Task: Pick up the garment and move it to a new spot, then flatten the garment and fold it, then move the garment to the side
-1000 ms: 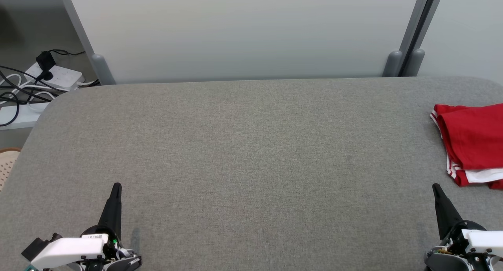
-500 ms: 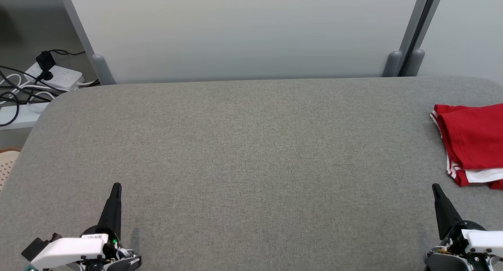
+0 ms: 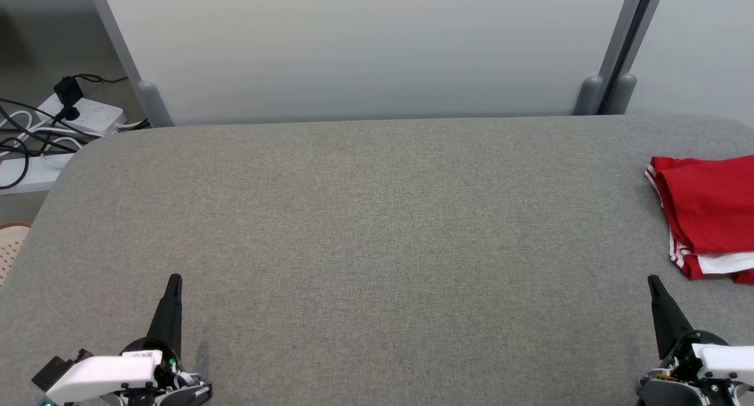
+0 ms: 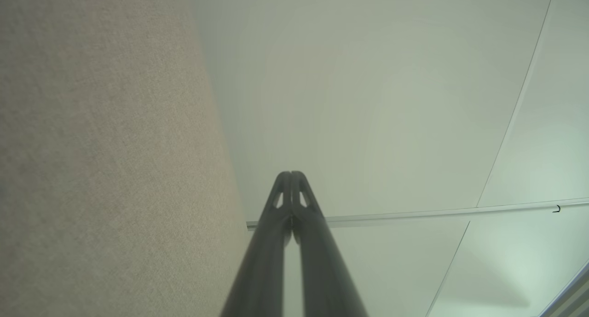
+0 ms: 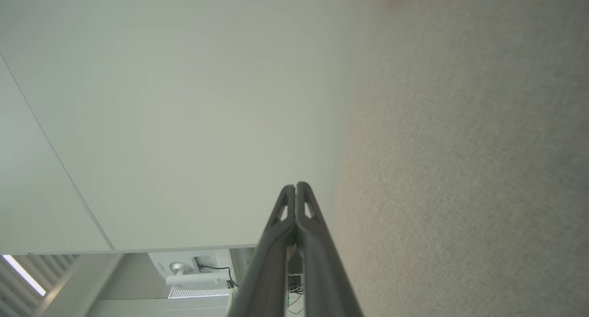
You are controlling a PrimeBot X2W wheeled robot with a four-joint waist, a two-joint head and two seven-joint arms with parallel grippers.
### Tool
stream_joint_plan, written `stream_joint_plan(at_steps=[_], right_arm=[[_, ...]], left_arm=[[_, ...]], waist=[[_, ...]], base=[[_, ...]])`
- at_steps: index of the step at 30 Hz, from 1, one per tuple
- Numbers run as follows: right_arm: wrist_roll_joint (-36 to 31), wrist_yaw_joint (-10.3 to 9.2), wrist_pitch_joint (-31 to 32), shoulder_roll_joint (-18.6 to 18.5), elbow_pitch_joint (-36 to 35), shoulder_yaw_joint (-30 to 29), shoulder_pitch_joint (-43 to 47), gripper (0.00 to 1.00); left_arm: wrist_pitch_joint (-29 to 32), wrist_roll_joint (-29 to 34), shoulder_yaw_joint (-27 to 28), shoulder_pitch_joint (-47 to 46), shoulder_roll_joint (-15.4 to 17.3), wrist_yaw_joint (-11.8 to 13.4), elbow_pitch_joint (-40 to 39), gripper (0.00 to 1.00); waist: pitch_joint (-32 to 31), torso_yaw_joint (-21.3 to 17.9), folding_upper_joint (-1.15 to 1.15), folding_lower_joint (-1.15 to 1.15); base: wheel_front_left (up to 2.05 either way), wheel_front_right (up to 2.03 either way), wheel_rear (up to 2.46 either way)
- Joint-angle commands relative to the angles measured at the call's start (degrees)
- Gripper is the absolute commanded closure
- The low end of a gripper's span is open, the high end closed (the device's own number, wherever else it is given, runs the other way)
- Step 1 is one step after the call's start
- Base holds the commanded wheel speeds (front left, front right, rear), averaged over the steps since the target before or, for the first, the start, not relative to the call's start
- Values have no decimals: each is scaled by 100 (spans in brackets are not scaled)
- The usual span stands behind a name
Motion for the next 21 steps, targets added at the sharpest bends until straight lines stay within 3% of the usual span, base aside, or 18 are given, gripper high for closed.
stream_joint_plan(at_steps=[1, 21], right_arm=[[-36, 26, 56, -70, -154, 83, -258, 100], [-41, 26, 61, -66, -153, 77, -259, 100]], left_arm=[[40, 16, 190, -312, 42, -43, -130, 100], [43, 19, 194, -312, 40, -43, -130, 100]], waist=[[0, 0, 0, 0], [0, 0, 0, 0]], base=[[0, 0, 0], [0, 0, 0]])
